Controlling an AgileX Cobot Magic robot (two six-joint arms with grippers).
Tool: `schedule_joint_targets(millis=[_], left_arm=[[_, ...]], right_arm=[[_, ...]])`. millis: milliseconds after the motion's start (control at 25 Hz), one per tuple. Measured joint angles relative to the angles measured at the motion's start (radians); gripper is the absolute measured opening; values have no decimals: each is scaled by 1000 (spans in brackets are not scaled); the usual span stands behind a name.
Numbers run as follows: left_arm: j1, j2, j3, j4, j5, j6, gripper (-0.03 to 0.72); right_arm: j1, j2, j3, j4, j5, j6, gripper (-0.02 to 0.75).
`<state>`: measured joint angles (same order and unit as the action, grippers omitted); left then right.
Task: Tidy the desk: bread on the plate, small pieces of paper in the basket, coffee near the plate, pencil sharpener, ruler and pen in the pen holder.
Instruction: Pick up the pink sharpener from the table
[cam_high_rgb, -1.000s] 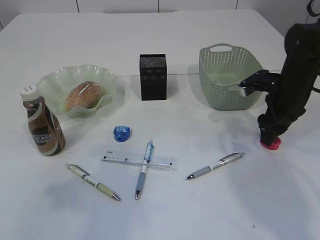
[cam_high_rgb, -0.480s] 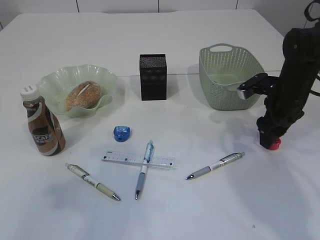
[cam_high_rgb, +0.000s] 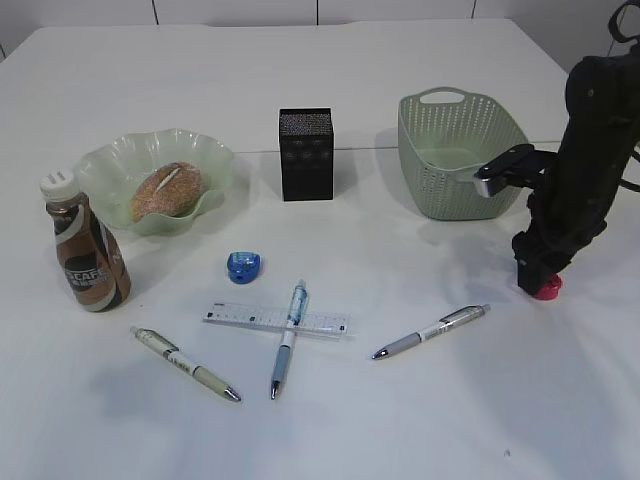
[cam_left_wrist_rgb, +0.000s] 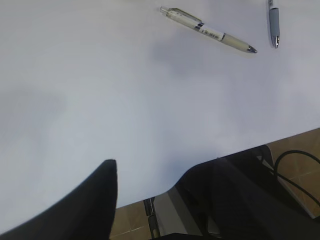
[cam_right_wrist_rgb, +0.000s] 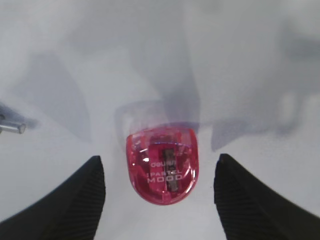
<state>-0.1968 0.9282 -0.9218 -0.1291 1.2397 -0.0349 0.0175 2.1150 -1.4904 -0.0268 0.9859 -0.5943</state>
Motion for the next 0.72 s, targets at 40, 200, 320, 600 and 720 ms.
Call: schedule_joint_targets(millis=[40, 200, 320, 600, 720], left_arm=[[0, 0, 0, 0, 0, 0, 419], [0, 0, 0, 0, 0, 0, 419], [0, 0, 0, 0, 0, 0, 419], [0, 0, 0, 0, 0, 0, 419], [0, 0, 0, 0, 0, 0, 419]], right_arm=[[0, 0, 0, 0, 0, 0, 533], [0, 1, 0, 5, -1, -2, 532], [0, 2, 0, 21, -6, -2, 532], [0, 2, 0, 27, -11, -2, 533], [0, 2, 0, 27, -13, -2, 533]])
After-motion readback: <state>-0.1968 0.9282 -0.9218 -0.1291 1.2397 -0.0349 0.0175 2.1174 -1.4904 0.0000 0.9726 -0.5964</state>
